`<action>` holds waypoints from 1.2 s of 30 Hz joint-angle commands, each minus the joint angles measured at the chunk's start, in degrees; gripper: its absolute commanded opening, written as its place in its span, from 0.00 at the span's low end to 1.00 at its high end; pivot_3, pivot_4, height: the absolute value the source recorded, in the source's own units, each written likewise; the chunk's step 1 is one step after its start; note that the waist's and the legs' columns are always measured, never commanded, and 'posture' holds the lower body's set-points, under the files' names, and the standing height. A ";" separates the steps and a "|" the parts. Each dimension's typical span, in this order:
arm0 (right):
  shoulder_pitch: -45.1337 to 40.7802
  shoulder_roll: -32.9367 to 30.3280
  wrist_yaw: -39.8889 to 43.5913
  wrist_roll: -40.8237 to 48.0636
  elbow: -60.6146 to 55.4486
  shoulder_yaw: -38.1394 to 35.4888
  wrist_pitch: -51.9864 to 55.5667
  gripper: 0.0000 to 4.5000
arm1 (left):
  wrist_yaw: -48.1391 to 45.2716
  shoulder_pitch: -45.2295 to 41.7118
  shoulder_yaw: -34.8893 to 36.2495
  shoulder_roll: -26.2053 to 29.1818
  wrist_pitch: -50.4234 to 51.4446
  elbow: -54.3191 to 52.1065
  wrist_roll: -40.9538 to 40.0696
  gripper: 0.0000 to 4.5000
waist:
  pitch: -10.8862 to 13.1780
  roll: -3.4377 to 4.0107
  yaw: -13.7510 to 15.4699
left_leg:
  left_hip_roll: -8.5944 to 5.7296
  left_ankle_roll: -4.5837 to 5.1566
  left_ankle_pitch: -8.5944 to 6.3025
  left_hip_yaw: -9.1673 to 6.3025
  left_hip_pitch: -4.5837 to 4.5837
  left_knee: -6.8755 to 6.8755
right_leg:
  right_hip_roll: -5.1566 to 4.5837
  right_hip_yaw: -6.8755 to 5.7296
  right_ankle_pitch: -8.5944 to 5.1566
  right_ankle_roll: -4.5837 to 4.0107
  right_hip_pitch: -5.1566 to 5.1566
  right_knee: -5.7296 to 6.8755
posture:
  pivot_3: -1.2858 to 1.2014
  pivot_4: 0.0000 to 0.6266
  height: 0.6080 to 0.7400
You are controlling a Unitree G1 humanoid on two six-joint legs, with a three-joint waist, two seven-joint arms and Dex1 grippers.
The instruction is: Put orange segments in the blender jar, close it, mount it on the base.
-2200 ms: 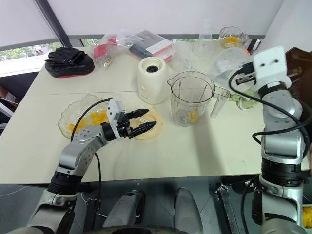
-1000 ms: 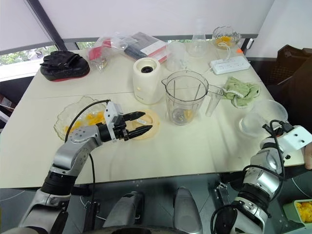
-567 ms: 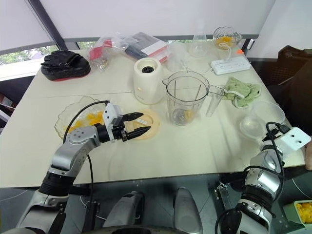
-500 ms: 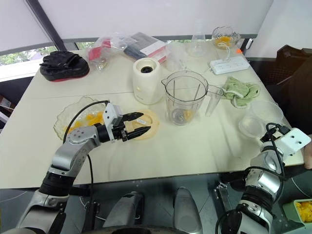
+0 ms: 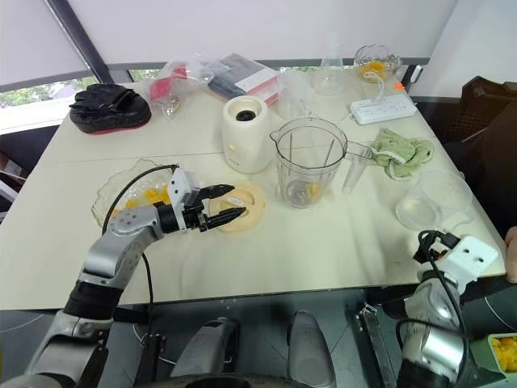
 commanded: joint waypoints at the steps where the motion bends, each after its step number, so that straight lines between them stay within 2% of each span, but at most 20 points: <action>1: 7.31 -1.68 5.48 -0.92 -13.69 4.99 1.34 0.80 | -4.39 -5.97 0.80 2.68 0.64 5.82 -0.23 0.74 | 0.00 0.00 0.12 | 0.00 0.00 0.00 0.00 -0.01 0.00 | 0.00 0.00 0.00 0.00 0.00 0.00 | 0.52 0.24 1.00; 4: 12.49 -3.75 9.21 0.56 -22.40 8.00 5.16 0.80 | -8.90 -12.44 -0.97 4.01 -1.33 14.65 1.97 0.74 | 0.00 -0.01 0.00 | 0.00 0.00 0.00 0.00 -0.01 0.02 | 0.01 0.00 -0.01 0.01 0.01 -0.01 | 0.52 0.24 1.00; 9: 17.90 -7.30 14.96 9.20 -35.60 9.02 13.75 0.80 | -20.11 -24.25 -5.86 4.28 -8.31 33.23 7.53 0.74 | 0.01 -0.06 0.13 | -0.01 0.00 0.00 0.00 -0.02 0.04 | 0.01 -0.02 -0.02 0.03 0.04 -0.04 | 0.52 0.24 1.00; 13: 16.42 -9.22 14.64 15.94 -43.60 7.84 18.79 0.80 | -28.13 -33.76 -10.72 3.61 -17.61 50.47 14.69 0.74 | 0.08 -0.18 0.03 | -0.01 0.00 0.00 -0.07 -0.12 0.02 | 0.02 -0.12 0.04 0.22 -0.01 -0.09 | 0.52 0.24 1.00; 17: 14.00 -10.72 12.77 18.39 -47.44 8.64 22.38 0.80 | -32.38 -41.08 -13.76 2.13 -24.67 63.86 20.92 0.74 | 0.12 -0.42 0.13 | -0.01 0.00 0.00 -0.08 -0.21 0.06 | 0.01 -0.13 0.07 0.26 -0.02 -0.15 | 0.52 0.24 1.00; 23: 13.62 -12.22 9.70 18.35 -48.50 10.39 22.14 0.80 | -27.06 -46.49 -14.57 -1.79 -30.04 73.63 27.91 0.74 | 0.18 -0.60 1.15 | -0.02 0.02 -0.01 -0.09 -0.29 0.05 | 0.00 -0.14 0.03 0.33 -0.06 -0.18 | 0.52 0.24 1.00; 29: 15.46 -15.16 5.33 20.19 -48.50 12.41 17.89 0.80 | -21.73 -46.72 -14.45 -4.99 -33.09 76.09 32.35 0.74 | 0.16 -0.73 1.63 | -0.02 0.02 -0.01 -0.09 -0.30 0.06 | 0.00 -0.15 0.04 0.34 -0.06 -0.18 | 0.52 0.24 1.00; 33: 17.87 -18.74 2.02 22.15 -48.50 13.95 14.27 0.80 | -14.05 -45.64 -16.89 -6.87 -37.13 76.83 37.33 0.74 | 0.16 -0.80 1.66 | -0.02 0.02 -0.01 -0.10 -0.29 0.06 | -0.01 -0.15 0.04 0.35 -0.06 -0.16 | 0.52 0.24 1.00; 36: 18.90 -21.45 -0.41 23.71 -48.50 15.01 12.36 0.80 | -12.08 -45.25 -17.28 -8.21 -37.07 77.45 39.40 0.74 | 0.15 -0.82 1.59 | -0.02 0.02 -0.01 -0.09 -0.29 0.07 | -0.01 -0.15 0.04 0.35 -0.06 -0.16 | 0.52 0.24 1.00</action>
